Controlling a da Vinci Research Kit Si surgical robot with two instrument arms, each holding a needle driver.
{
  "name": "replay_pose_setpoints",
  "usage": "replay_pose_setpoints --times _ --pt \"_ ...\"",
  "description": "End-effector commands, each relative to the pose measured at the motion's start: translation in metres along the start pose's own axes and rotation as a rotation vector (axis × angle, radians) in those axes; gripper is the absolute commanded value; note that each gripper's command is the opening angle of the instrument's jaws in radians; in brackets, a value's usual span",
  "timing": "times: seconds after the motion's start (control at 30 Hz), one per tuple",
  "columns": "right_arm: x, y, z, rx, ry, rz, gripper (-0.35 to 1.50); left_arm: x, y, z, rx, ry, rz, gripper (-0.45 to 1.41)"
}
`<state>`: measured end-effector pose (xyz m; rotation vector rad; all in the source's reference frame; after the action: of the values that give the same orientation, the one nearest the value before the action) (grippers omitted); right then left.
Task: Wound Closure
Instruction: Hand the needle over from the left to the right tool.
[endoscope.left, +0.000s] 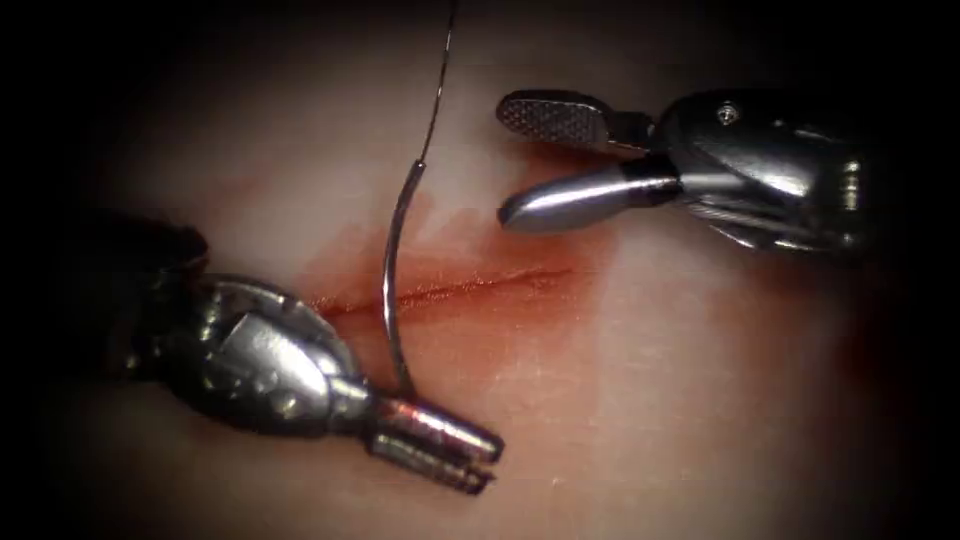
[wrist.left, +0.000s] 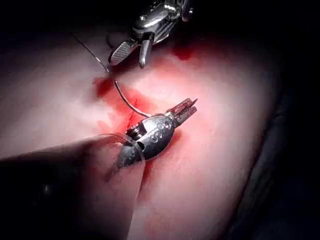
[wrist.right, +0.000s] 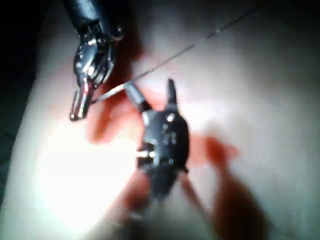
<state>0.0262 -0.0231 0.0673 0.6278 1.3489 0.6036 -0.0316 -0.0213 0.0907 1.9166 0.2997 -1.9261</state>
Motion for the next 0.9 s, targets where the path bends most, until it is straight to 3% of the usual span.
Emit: replay_pose_setpoints --times 0.03,0.27,0.67,0.73,0.8,0.83,0.9 --pt "-0.0012 0.0 0.0011 0.004 0.006 0.016 0.61 -0.0005 0.0001 0.0006 -0.002 0.002 0.001 -0.45" --pt "-0.0021 -0.0005 0.0028 0.033 0.091 0.092 0.61 -0.0005 0.0001 0.0007 -0.007 0.006 0.004 -0.45" --pt "-0.0036 -0.0009 0.006 0.043 0.097 0.081 0.52 0.0002 0.0 0.0009 -0.013 0.014 0.004 -0.45" --pt "-0.0038 -0.0008 0.0061 0.043 0.096 0.079 0.32 0.0004 -0.0001 0.0008 -0.013 0.016 0.003 -0.45" --pt "-0.004 -0.0008 0.0061 0.044 0.095 0.078 -0.03 0.0004 -0.0001 0.0009 -0.014 0.016 0.003 -0.45" --pt "-0.0041 -0.0007 0.006 0.052 0.095 0.076 -0.35 0.0005 -0.0001 0.0009 -0.014 0.017 0.003 -0.45" --pt "-0.0042 -0.0007 0.006 0.059 0.089 0.076 -0.35 0.0005 -0.0001 0.0009 -0.014 0.017 0.003 -0.45"
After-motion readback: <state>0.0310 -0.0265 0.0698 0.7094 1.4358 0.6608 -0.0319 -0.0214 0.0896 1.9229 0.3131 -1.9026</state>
